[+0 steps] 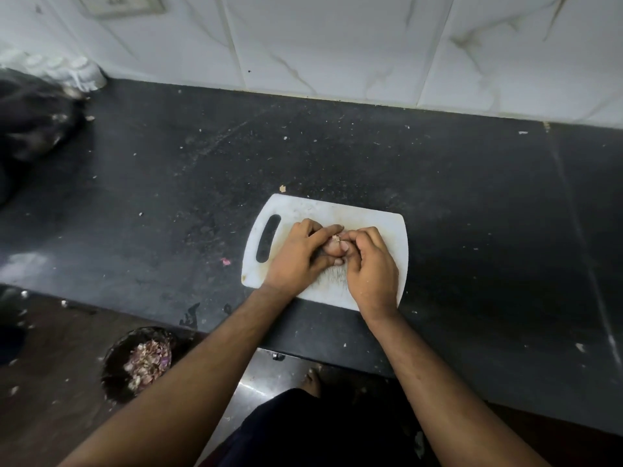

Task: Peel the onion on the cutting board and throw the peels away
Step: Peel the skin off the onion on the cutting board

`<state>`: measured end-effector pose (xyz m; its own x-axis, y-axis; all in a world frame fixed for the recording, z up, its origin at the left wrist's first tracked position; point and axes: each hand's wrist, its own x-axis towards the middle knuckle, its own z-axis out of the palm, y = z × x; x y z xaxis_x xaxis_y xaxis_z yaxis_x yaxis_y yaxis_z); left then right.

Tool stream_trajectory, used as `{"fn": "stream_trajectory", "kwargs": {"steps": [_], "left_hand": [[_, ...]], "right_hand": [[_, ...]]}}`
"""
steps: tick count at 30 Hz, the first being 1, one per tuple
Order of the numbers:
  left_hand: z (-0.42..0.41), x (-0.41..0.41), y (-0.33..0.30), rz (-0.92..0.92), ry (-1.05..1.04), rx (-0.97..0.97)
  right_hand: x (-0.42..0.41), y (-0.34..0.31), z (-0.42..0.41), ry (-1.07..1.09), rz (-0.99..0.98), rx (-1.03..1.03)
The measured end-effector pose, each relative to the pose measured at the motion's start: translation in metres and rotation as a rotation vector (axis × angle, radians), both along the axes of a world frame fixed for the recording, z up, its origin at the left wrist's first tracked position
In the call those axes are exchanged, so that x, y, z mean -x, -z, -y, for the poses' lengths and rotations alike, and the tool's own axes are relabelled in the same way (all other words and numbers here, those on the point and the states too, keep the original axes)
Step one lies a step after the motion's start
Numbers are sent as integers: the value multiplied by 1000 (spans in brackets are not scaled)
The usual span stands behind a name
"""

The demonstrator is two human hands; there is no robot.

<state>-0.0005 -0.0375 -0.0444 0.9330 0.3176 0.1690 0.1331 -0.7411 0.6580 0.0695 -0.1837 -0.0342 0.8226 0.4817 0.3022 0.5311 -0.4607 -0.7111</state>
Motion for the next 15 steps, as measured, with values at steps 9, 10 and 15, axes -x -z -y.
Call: {"fn": "stream_trajectory", "kwargs": {"steps": [9,10,15], "left_hand": [[3,2,4,112,3,39],[4,2,3,119,19,34],[7,5,4,72,79,-13]], "right_hand": [[-12,18,0,-71,-49,-102],[-13,19,0,-62,-63,-142],[-16,20,3,-77,-107,-246]]}}
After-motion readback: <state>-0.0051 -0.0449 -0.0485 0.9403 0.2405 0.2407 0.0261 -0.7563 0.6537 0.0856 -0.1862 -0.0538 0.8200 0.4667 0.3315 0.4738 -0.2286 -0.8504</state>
